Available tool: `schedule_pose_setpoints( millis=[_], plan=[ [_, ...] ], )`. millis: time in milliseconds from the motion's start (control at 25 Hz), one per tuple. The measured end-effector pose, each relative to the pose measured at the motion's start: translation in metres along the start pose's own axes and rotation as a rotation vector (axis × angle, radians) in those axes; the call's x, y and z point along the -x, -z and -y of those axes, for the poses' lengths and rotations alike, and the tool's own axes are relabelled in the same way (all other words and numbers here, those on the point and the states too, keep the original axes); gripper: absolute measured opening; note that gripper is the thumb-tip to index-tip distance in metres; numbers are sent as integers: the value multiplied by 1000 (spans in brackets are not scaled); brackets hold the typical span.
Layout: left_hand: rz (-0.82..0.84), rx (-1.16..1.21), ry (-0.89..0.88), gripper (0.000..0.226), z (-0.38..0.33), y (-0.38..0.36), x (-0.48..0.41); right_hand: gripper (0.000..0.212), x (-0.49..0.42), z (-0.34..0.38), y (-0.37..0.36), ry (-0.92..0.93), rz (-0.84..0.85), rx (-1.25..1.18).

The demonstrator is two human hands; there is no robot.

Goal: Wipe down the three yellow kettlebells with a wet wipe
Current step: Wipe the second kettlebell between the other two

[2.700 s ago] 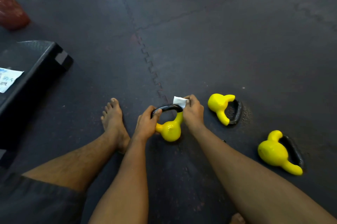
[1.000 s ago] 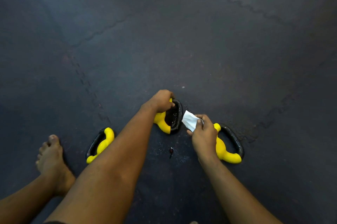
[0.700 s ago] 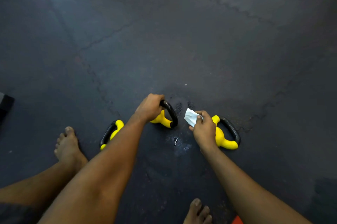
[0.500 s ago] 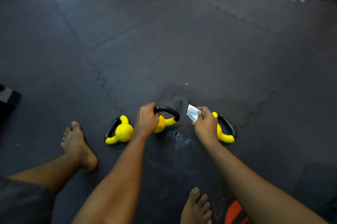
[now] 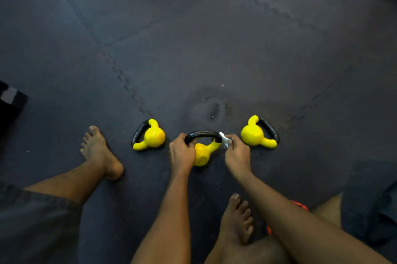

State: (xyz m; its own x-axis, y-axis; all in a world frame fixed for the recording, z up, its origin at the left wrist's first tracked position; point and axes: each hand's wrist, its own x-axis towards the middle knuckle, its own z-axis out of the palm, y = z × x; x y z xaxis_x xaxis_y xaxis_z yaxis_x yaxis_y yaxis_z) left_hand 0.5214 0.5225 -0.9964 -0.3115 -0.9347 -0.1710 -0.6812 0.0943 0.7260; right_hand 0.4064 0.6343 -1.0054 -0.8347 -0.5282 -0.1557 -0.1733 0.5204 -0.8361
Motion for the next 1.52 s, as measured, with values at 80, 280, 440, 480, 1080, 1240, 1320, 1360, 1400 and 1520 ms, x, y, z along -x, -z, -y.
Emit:
schedule_pose_setpoints(
  millis=[80,280,440,480,1080,1240,1320,1360,1400,1520],
  plan=[
    [4,3,27,23,-3,2,0,24,8,3,-3,53,-16,-11],
    [11,19,38,24,-6,2,4,36,12,16,-11,79,97,28],
    [17,15,31,24,-5,3,5,54,27,7,-23,109,317,85],
    [18,16,30,23,-4,3,5,54,27,4,-24,126,291,60],
    [-10,28,15,19,-3,-1,8,78,3,-2,-33,48,61,-4],
    [-13,27,19,18,-4,-1,11,32,-7,1,-29,-60,-125,-98],
    [-11,24,23,17,-3,-1,12,28,-19,1,-23,-110,-183,-186],
    [-10,22,24,18,-2,-1,12,30,-24,1,-20,-114,-161,-213],
    [-9,21,22,18,-2,-1,12,32,-30,1,-18,-101,-102,-227],
    [-16,9,10,18,-4,-2,12,40,-36,5,-21,-47,155,-154]
  ],
)
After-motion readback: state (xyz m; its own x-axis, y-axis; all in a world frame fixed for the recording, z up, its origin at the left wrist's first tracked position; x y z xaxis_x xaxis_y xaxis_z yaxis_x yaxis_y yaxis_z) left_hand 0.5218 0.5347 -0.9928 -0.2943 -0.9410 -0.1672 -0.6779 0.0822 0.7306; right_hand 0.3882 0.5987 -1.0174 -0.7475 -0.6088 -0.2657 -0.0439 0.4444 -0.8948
